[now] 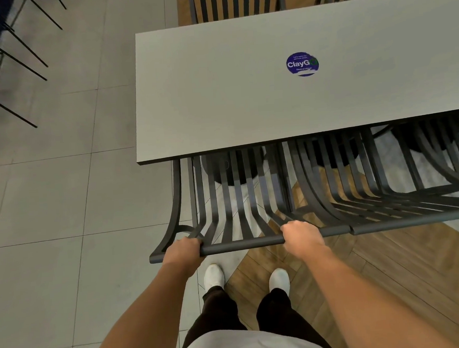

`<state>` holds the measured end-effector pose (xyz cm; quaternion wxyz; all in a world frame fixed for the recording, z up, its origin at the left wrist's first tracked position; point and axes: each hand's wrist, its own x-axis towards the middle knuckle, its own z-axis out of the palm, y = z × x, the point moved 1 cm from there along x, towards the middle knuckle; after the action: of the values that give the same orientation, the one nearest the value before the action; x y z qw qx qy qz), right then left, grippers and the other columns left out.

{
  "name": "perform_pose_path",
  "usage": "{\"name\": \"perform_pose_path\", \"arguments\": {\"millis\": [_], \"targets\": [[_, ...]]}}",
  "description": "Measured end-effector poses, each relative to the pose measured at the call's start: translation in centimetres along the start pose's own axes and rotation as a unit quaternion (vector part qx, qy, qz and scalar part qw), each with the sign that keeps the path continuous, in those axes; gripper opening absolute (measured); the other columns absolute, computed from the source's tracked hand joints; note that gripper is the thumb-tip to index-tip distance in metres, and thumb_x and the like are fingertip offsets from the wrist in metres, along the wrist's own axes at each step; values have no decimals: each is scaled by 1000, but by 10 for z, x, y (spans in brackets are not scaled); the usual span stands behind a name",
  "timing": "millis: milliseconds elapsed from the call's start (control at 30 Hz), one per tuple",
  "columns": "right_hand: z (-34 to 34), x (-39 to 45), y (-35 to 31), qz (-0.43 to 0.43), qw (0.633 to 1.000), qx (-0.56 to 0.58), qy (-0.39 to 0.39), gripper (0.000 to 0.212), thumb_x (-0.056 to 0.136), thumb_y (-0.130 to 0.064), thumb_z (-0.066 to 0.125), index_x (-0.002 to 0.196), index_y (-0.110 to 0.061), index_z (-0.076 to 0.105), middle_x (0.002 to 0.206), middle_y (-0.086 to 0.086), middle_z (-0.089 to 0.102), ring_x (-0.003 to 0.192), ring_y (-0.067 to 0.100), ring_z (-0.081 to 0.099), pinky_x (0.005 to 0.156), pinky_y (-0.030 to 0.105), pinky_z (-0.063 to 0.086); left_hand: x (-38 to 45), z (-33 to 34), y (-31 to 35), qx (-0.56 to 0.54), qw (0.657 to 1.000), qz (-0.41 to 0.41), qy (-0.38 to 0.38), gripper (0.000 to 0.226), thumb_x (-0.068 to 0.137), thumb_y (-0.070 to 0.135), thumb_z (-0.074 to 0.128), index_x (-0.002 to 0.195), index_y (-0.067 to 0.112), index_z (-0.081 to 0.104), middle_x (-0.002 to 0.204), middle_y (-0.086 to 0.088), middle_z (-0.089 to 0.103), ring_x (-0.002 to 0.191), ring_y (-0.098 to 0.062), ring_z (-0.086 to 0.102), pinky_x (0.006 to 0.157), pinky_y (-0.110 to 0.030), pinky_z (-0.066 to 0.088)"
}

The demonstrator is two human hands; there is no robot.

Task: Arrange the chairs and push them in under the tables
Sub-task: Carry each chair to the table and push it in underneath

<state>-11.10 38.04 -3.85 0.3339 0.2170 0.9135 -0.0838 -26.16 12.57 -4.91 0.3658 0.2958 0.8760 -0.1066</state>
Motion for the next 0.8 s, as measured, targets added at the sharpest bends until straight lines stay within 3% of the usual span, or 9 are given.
{"name": "perform_pose_path", "arguments": {"millis": [67, 167, 300, 400, 500, 633, 800], "targets": [[-3, 0, 1, 0, 1000, 26, -17, 25, 93, -30, 66, 116, -21, 65, 108, 1, 66, 99, 23, 64, 87, 37, 54, 2, -2, 0, -40, 999, -1, -33, 39, 98, 50, 62, 129, 25, 63, 101, 3, 62, 88, -15, 61, 80, -28, 52], [-9, -2, 4, -11, 994, 90, -54, 40, 86, -47, 74, 114, -21, 66, 104, 0, 65, 100, 22, 64, 86, 38, 54, -1, -9, 6, -99, 993, 11, -63, 66, 91, 59, 69, 144, 22, 53, 125, -4, 65, 106, -19, 63, 96, -33, 51], [-24, -18, 13, -24, 988, 151, -38, 77, 82, -74, 63, 139, -22, 56, 129, 2, 63, 119, 23, 58, 95, 40, 51, -6, -23, 33, -148, 987, 56, -39, 94, 85, 73, 63, 160, 27, 31, 150, -5, 54, 138, -26, 50, 115, -44, 42], [-32, -33, 33, -13, 985, 169, 42, 63, 93, -73, 43, 127, -24, 63, 118, 0, 66, 109, 21, 62, 86, 38, 52, -8, -37, 68, -156, 985, 73, 6, 85, 91, 79, 46, 157, 26, 37, 145, -6, 59, 134, -25, 53, 111, -45, 45], [-38, -48, 68, -9, 980, 162, 117, 47, 103, -59, 36, 110, -24, 67, 103, -3, 67, 98, 21, 63, 78, 38, 52, -14, -54, 111, -139, 983, 107, 59, 63, 100, 65, 46, 148, 25, 48, 134, -4, 64, 119, -22, 61, 102, -39, 50], [-43, -71, 120, 20, 972, 148, 179, 41, 106, -49, 34, 116, -23, 65, 111, -2, 65, 104, 22, 59, 80, 40, 51, -20, -66, 169, -115, 976, 159, 98, 48, 104, 57, 44, 136, 24, 57, 120, -1, 69, 103, -19, 65, 93, -39, 55], [-37, -105, 172, 88, 968, 153, 175, 42, 107, -47, 35, 123, -20, 63, 118, 0, 63, 109, 23, 57, 82, 39, 48, -28, -83, 231, -92, 963, 231, 104, 45, 105, 53, 42, 128, 21, 63, 114, -1, 71, 101, -23, 67, 89, -44, 58]]}}
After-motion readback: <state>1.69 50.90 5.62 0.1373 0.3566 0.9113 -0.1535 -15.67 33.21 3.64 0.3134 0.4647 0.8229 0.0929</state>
